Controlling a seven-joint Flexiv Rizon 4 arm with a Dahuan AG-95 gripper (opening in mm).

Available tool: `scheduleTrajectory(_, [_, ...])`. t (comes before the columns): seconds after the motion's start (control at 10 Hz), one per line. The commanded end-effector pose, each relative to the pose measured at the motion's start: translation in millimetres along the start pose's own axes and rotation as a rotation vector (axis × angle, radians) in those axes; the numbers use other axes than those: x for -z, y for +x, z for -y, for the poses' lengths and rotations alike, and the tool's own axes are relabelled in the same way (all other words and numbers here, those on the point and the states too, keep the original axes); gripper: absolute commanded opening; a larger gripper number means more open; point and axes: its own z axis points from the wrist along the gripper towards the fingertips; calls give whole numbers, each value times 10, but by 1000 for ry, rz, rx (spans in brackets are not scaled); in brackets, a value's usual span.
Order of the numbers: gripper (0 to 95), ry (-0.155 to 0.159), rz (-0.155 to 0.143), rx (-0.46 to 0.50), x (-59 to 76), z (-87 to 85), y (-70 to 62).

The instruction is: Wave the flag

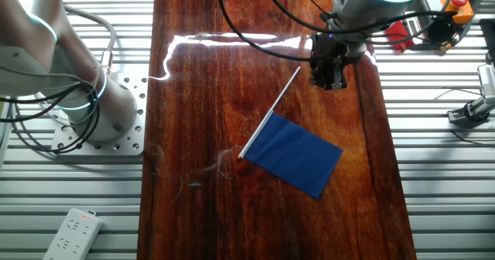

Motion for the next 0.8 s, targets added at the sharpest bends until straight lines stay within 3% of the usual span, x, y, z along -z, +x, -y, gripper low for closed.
scheduleTrajectory(0.1, [0,-2,2,0,-1,0,2])
scheduleTrajectory(0.8, [0,3,-9,69,-93,97,-68])
